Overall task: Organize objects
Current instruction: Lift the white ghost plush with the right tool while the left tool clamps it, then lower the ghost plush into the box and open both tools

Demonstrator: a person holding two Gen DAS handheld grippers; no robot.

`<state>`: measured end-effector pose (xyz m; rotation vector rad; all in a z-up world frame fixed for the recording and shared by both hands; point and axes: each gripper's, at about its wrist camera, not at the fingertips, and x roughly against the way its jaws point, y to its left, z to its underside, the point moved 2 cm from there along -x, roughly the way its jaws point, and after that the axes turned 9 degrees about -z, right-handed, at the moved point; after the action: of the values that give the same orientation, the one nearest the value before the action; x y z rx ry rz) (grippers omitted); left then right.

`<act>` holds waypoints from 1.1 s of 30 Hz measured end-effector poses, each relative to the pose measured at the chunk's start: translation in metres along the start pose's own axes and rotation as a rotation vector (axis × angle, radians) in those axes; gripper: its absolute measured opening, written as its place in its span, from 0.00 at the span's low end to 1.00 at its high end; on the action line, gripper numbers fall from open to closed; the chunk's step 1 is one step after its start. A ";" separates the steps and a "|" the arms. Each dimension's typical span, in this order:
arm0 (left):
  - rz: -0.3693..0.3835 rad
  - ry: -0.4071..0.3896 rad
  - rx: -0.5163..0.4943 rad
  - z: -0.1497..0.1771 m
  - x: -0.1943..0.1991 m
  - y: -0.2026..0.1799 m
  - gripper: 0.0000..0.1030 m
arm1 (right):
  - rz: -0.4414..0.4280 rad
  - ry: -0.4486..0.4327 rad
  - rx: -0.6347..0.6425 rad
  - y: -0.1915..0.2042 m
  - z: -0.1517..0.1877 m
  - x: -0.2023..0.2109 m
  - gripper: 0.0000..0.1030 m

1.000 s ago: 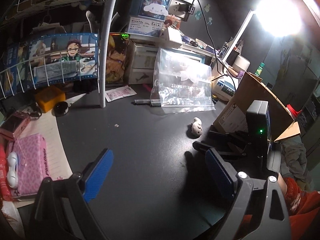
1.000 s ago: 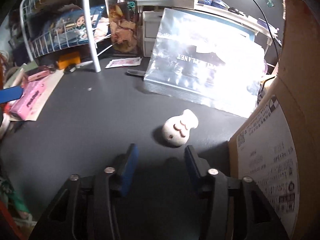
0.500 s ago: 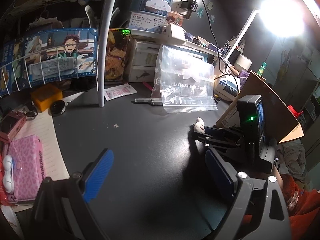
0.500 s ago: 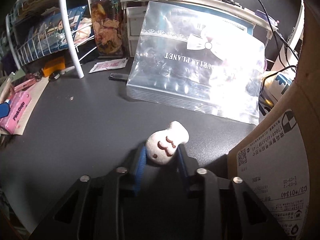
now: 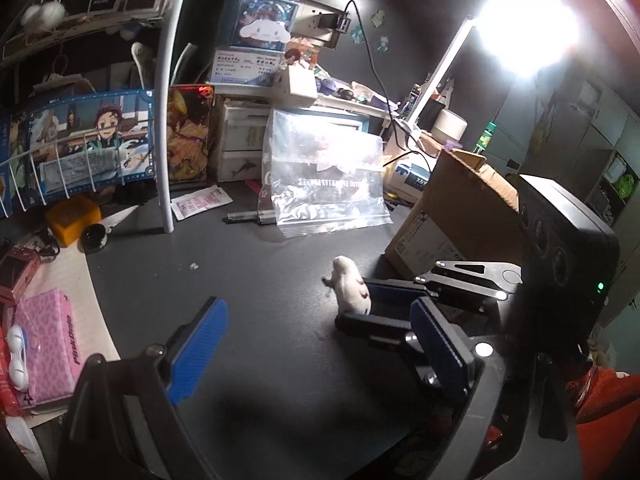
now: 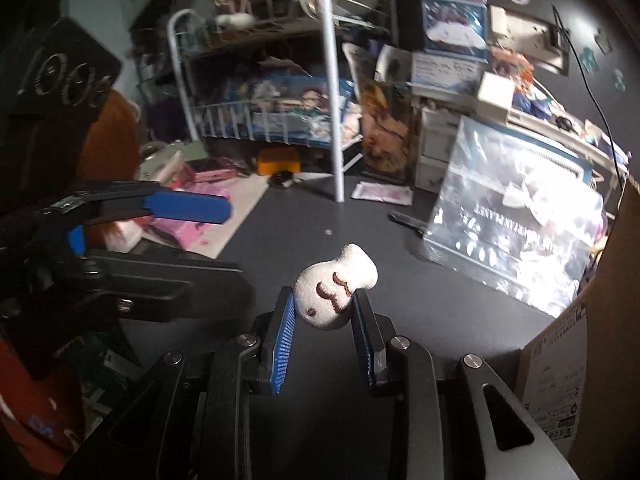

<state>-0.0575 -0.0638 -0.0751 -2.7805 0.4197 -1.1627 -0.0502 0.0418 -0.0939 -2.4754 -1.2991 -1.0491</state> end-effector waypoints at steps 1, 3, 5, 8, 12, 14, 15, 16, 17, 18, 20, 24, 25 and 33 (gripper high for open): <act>0.009 -0.005 -0.002 -0.002 0.005 -0.004 0.83 | -0.014 -0.009 0.026 0.009 -0.002 0.005 0.23; 0.031 -0.013 -0.002 -0.008 0.013 -0.011 0.70 | -0.028 -0.032 0.072 0.020 -0.006 0.019 0.23; 0.057 -0.016 -0.007 -0.013 0.020 -0.019 0.59 | -0.031 -0.051 0.107 0.026 -0.008 0.033 0.23; 0.075 -0.029 -0.030 -0.023 0.029 -0.034 0.45 | -0.032 -0.072 0.143 0.029 -0.011 0.051 0.23; 0.113 -0.046 -0.063 -0.041 0.038 -0.059 0.33 | -0.002 -0.106 0.171 0.023 -0.014 0.081 0.23; 0.117 -0.056 -0.095 -0.050 0.040 -0.076 0.31 | 0.024 -0.125 0.183 0.016 -0.016 0.094 0.23; 0.119 -0.060 -0.115 -0.057 0.040 -0.086 0.29 | 0.038 -0.134 0.189 0.013 -0.016 0.102 0.23; 0.122 -0.064 -0.132 -0.062 0.038 -0.095 0.27 | 0.052 -0.142 0.193 0.009 -0.017 0.109 0.23; 0.124 -0.068 -0.147 -0.068 0.037 -0.103 0.27 | 0.072 -0.149 0.196 0.004 -0.018 0.116 0.23; 0.127 -0.071 -0.165 -0.074 0.035 -0.113 0.25 | 0.093 -0.156 0.197 -0.003 -0.019 0.124 0.23; 0.137 -0.073 -0.189 -0.085 0.030 -0.129 0.23 | 0.118 -0.166 0.187 -0.017 -0.019 0.137 0.23; 0.169 -0.063 -0.240 -0.105 0.012 -0.166 0.23 | 0.158 -0.171 0.135 -0.048 -0.015 0.165 0.23; 0.180 -0.053 -0.248 -0.109 0.005 -0.173 0.23 | 0.167 -0.167 0.120 -0.056 -0.013 0.170 0.23; 0.208 0.084 -0.287 -0.126 -0.060 -0.228 0.23 | 0.179 -0.059 -0.041 -0.128 0.007 0.183 0.23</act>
<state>-0.1384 0.1736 0.0165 -2.8343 0.9283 -1.2597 -0.0763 0.2449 -0.0035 -2.6142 -1.0561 -0.9767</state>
